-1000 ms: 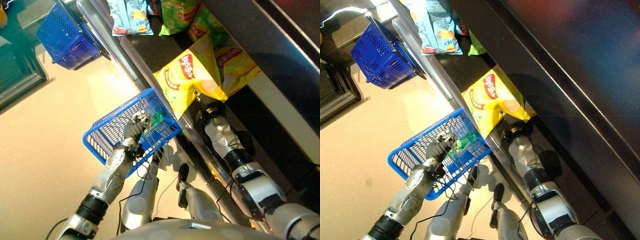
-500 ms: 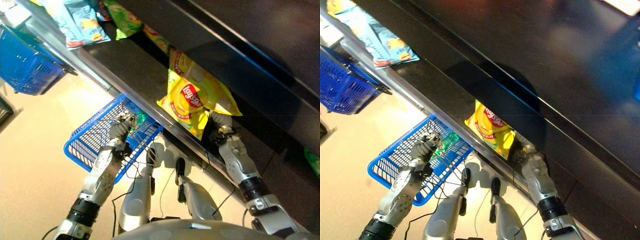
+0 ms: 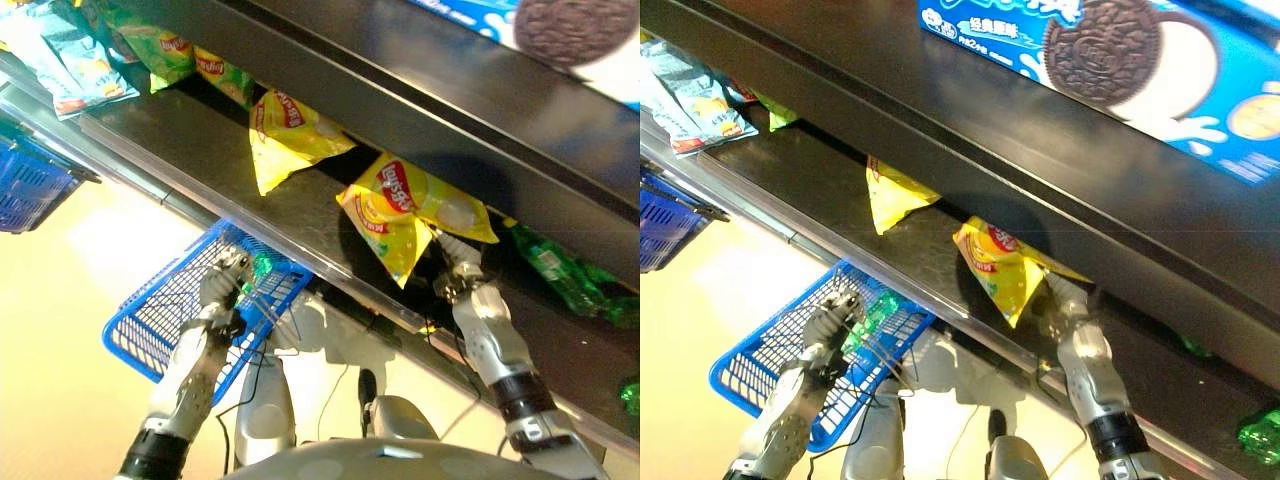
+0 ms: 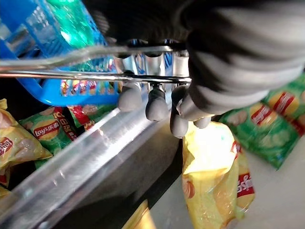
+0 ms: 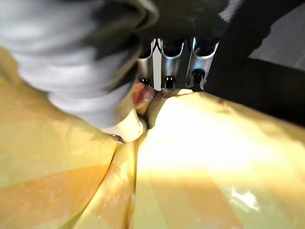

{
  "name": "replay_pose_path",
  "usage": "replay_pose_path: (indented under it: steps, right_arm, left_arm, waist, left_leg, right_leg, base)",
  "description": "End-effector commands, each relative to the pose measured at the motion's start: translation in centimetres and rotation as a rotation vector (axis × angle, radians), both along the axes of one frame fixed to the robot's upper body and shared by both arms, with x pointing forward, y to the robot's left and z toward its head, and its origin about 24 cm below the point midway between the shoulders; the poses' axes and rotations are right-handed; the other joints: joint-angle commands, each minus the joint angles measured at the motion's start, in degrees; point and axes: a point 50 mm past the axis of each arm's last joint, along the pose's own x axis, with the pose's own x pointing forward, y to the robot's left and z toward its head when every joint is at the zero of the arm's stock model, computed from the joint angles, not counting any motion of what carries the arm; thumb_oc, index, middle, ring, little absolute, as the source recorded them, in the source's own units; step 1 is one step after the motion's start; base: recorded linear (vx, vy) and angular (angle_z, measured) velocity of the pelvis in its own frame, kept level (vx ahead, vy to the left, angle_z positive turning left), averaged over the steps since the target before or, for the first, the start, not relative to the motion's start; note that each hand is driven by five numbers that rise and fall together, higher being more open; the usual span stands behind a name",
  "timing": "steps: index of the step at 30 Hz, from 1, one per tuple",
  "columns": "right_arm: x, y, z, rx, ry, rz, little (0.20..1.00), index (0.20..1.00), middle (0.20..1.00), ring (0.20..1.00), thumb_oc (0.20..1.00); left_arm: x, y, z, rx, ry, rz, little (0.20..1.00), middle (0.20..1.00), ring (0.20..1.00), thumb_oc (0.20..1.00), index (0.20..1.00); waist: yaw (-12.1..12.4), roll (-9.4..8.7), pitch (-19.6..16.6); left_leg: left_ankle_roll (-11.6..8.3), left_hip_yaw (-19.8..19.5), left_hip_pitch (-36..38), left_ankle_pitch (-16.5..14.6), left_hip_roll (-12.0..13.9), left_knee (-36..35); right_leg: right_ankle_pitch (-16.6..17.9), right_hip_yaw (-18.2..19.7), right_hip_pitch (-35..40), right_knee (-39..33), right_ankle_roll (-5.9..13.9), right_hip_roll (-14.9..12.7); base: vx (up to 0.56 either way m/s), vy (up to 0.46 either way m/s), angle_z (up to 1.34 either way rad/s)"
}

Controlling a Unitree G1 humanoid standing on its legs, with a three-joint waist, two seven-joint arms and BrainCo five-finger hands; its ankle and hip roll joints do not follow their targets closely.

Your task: Pick up the snacks into the basket

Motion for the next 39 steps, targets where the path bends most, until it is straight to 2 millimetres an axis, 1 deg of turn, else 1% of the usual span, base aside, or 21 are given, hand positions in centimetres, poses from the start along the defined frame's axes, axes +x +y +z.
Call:
replay_pose_path:
  steps: [1, 2, 3, 4, 5, 6, 10, 13, 14, 15, 16, 18, 22, 24, 25, 28, 29, 32, 34, 37, 39]
  right_arm:
    - [0.4, -0.2, 2.7, 0.009, -0.151, 0.031, 0.200, 0.200, 0.200, 0.200, 0.200]
    - [0.4, -0.3, 2.7, 0.000, -0.146, 0.035, 0.200, 0.200, 0.200, 0.200, 0.200]
    - [0.4, -0.5, 2.8, -0.001, -0.147, 0.033, 0.200, 0.200, 0.200, 0.200, 0.200]
    - [0.2, -0.7, 2.5, -0.007, -0.136, 0.034, 0.200, 0.200, 0.200, 0.200, 0.200]
    - [0.2, -0.7, 2.6, -0.008, -0.136, 0.034, 0.200, 0.200, 0.200, 0.200, 0.200]
    - [-0.2, -1.2, 2.2, -0.004, -0.123, 0.020, 0.200, 0.200, 0.200, 0.200, 0.200]
    - [-0.8, -1.2, 1.3, 0.018, -0.089, 0.020, 0.200, 0.200, 0.200, 0.200, 0.200]
    - [-1.2, -1.0, 0.4, 0.039, -0.053, 0.018, 0.200, 0.200, 0.200, 0.200, 0.200]
    - [-1.2, -0.9, 0.4, 0.044, -0.053, 0.015, 0.200, 0.200, 0.200, 0.200, 0.200]
    - [-1.2, -0.9, 0.4, 0.044, -0.053, 0.015, 0.200, 0.200, 0.200, 0.200, 0.200]
    - [-1.1, -0.8, 0.5, 0.054, -0.060, 0.013, 0.200, 0.200, 0.200, 0.200, 0.200]
    - [-1.1, -0.6, 0.4, 0.055, -0.058, 0.018, 0.200, 0.200, 0.200, 0.200, 0.200]
    - [-0.6, 0.5, 0.2, 0.042, -0.041, 0.060, 0.200, 0.200, 0.200, 0.200, 0.200]
    - [-0.5, 1.5, 0.1, 0.040, -0.037, 0.098, 0.200, 0.200, 0.200, 0.200, 0.200]
    - [-0.7, 1.7, -0.1, 0.041, -0.028, 0.110, 0.200, 0.200, 0.200, 0.200, 0.200]
    - [-0.9, 2.0, -0.2, 0.043, -0.023, 0.141, 0.200, 0.200, 0.200, 0.200, 0.200]
    - [-1.1, 2.1, -0.4, 0.033, -0.014, 0.148, 0.200, 0.200, 0.200, 0.200, 0.200]
    - [-1.4, 1.8, -1.0, -0.018, 0.009, 0.172, 0.200, 0.200, 0.200, 0.200, 0.200]
    - [-1.6, 2.0, -1.2, -0.065, 0.020, 0.212, 0.200, 0.200, 0.200, 0.200, 0.200]
    - [-1.8, 2.1, -1.8, -0.124, 0.041, 0.242, 0.200, 0.200, 0.200, 0.200, 0.200]
    - [-1.9, 2.7, -2.8, -0.262, 0.087, 0.337, 0.200, 0.200, 0.200, 0.200, 0.200]
  left_arm:
    - [2.1, -2.6, 7.3, -0.032, -0.431, -0.146, 0.200, 0.200, 0.200, 0.200, 0.200]
    - [2.1, -2.8, 7.1, -0.037, -0.426, -0.157, 0.200, 0.200, 0.200, 0.200, 0.200]
    - [2.1, -3.1, 7.1, -0.048, -0.433, -0.169, 0.200, 0.200, 0.200, 0.200, 0.200]
    - [2.1, -3.4, 7.0, -0.059, -0.430, -0.184, 0.200, 0.200, 0.200, 0.200, 0.200]
    - [2.1, -3.4, 7.0, -0.059, -0.431, -0.184, 0.200, 0.200, 0.200, 0.200, 0.200]
    - [2.2, -3.9, 6.9, -0.077, -0.436, -0.209, 0.200, 0.200, 0.200, 0.200, 0.200]
    - [2.3, -4.5, 7.1, -0.086, -0.448, -0.221, 0.200, 0.200, 0.200, 0.200, 0.200]
    - [2.7, -5.1, 7.5, -0.098, -0.463, -0.228, 0.200, 0.200, 0.200, 0.200, 0.200]
    - [2.7, -5.1, 7.4, -0.100, -0.460, -0.231, 0.200, 0.200, 0.200, 0.200, 0.200]
    - [2.7, -5.1, 7.4, -0.100, -0.460, -0.231, 0.200, 0.200, 0.200, 0.200, 0.200]
    - [3.0, -5.5, 7.9, -0.098, -0.478, -0.255, 0.200, 0.200, 0.200, 0.200, 0.200]
    - [3.1, -6.1, 8.6, -0.102, -0.502, -0.289, 0.200, 0.200, 0.200, 0.200, 0.200]
    - [3.2, -6.1, 8.9, -0.063, -0.515, -0.314, 0.200, 0.200, 0.200, 0.200, 0.200]
    - [3.1, -5.9, 9.0, -0.047, -0.513, -0.311, 0.200, 0.200, 0.200, 0.200, 0.200]
    - [3.0, -5.8, 9.0, -0.046, -0.510, -0.311, 0.200, 0.200, 0.200, 0.200, 0.200]
    - [3.0, -6.0, 8.9, -0.052, -0.504, -0.329, 0.200, 0.200, 0.200, 0.200, 0.200]
    - [3.0, -6.1, 8.8, -0.055, -0.500, -0.341, 0.200, 0.200, 0.200, 0.200, 0.200]
    - [2.9, -6.6, 8.7, -0.066, -0.497, -0.369, 0.200, 0.200, 0.200, 0.200, 0.200]
    - [2.4, -6.8, 8.9, -0.071, -0.503, -0.394, 0.200, 0.200, 0.200, 0.200, 0.200]
    - [2.3, -7.3, 8.9, -0.098, -0.503, -0.419, 0.200, 0.200, 0.200, 0.200, 0.200]
    - [2.4, -8.4, 10.2, -0.103, -0.555, -0.500, 0.200, 0.200, 0.200, 0.200, 0.200]
  waist:
    - [-0.9, 0.83, -6.0]
    - [-1.3, 0.69, -6.1]
    - [-2.0, -0.06, -6.4]
    - [-2.4, 0.13, -7.0]
    - [-2.4, 0.16, -7.2]
    - [-3.8, 0.57, -8.8]
    - [-6.0, 1.73, -11.2]
    - [-8.4, 3.02, -13.1]
    - [-8.8, 2.57, -13.0]
    - [-8.9, 2.56, -13.1]
    - [-9.2, 2.08, -12.8]
    - [-9.4, 1.28, -12.2]
    - [-8.3, 0.53, -11.2]
    - [-6.7, 0.95, -10.5]
    - [-6.4, 1.19, -10.2]
    - [-5.8, 1.00, -10.9]
    - [-5.2, 0.74, -12.0]
    - [-5.0, -0.29, -13.4]
    - [-4.2, -0.40, -13.8]
    - [-4.1, -0.28, -13.4]
    - [-3.6, 0.12, -12.2]
  left_leg:
    - [3.48, -2.9, -3.6, -1.7, -5.1, 7.3]
    - [4.13, -2.2, -3.1, -4.8, -7.1, 10.9]
    - [5.43, 1.1, -2.6, -10.3, -10.1, 18.0]
    - [5.74, 2.9, -1.6, -12.3, -11.6, 20.8]
    - [5.72, 2.9, -1.8, -12.1, -11.5, 20.7]
    - [5.46, 4.3, 1.9, -14.5, -14.7, 27.6]
    - [4.97, 1.9, 8.7, -16.9, -17.2, 28.1]
    - [5.74, -0.6, 17.7, -19.7, -14.3, 14.6]
    - [6.84, -0.8, 17.4, -22.1, -14.7, 13.3]
    - [6.88, -0.8, 17.2, -22.1, -14.8, 13.3]
    - [8.21, -0.8, 17.1, -22.7, -16.2, 9.4]
    - [8.82, -0.5, 16.9, -22.1, -17.3, 7.0]
    - [9.07, 1.1, 15.6, -21.1, -18.4, 6.2]
    - [9.28, 2.3, 14.6, -20.1, -17.8, 5.9]
    - [9.52, 2.5, 14.3, -19.4, -17.5, 5.7]
    - [9.99, 1.1, 12.9, -17.9, -17.4, 5.7]
    - [9.97, 0.3, 12.2, -17.6, -17.6, 5.7]
    - [9.84, -1.2, 11.9, -17.4, -18.5, 5.4]
    - [9.92, -1.1, 11.3, -17.6, -18.6, 5.7]
    - [9.79, -1.6, 10.7, -17.6, -18.7, 6.4]
    - [9.55, -2.5, 9.3, -17.6, -18.9, 8.5]
  right_leg:
    - [3.6, 0.6, 0.7, -0.2, -1.21, 1.8]
    - [4.9, 0.1, 0.7, -0.9, -1.33, 1.4]
    - [6.2, -0.6, 0.5, -2.0, -1.53, 0.5]
    - [6.5, -0.9, 0.3, -2.5, -1.57, 0.4]
    - [6.7, -0.9, 0.1, -2.6, -1.58, 0.4]
    - [8.5, -1.3, -1.0, -3.7, -1.76, 0.5]
    - [10.5, -2.5, -2.2, -5.0, -1.25, 0.7]
    - [12.7, -3.9, -6.7, -3.8, 0.20, 1.1]
    - [13.4, -3.7, -8.1, -3.3, 0.83, 0.5]
    - [13.4, -3.8, -8.2, -3.2, 0.86, 0.4]
    - [15.9, -3.7, -10.2, -3.1, 2.38, -1.1]
    - [18.7, -3.7, -12.5, -3.8, 3.88, -2.4]
    - [21.5, -6.8, -14.3, -6.1, 4.88, -5.2]
    - [19.4, -11.5, -14.7, -2.5, 4.76, -6.5]
    - [17.8, -11.5, -14.2, 0.8, 4.49, -6.6]
    - [14.2, -5.9, -11.5, 5.5, 4.06, -4.4]
    - [12.7, -4.1, -9.2, 5.3, 3.80, -4.3]
    - [12.4, 0.5, -6.5, -0.1, 3.55, -3.7]
    - [12.7, -1.6, -5.2, -3.1, 3.84, -4.5]
    - [12.4, -1.1, -4.8, -3.5, 3.81, -4.1]
    - [11.7, -1.9, -5.4, -2.8, 3.31, -4.1]
  base:
    - [-0.32, -0.183, -0.09]
    - [-0.47, -0.265, -0.19]
    - [-0.31, -0.141, -0.08]
    - [-0.21, -0.097, 0.12]
    - [-0.21, -0.060, 0.86]
    - [-0.20, -0.034, 0.63]
    - [-0.16, 0.062, -0.07]
    - [-0.25, 0.164, 0.17]
    - [-0.15, 0.077, 0.03]
    - [-0.28, 0.159, 0.11]
    - [-0.31, 0.202, 0.04]
    - [-0.35, 0.239, 0.09]
    - [-0.24, 0.167, -0.11]
    - [-0.24, 0.143, -0.52]
    - [-0.25, 0.111, -0.43]
    - [-0.17, 0.032, -0.13]
    - [-0.06, -0.039, 0.15]
    - [-0.01, -0.051, 0.24]
    - [0.00, -0.059, 0.34]
    - [-0.03, -0.044, 0.31]
    - [-0.10, -0.057, 0.29]
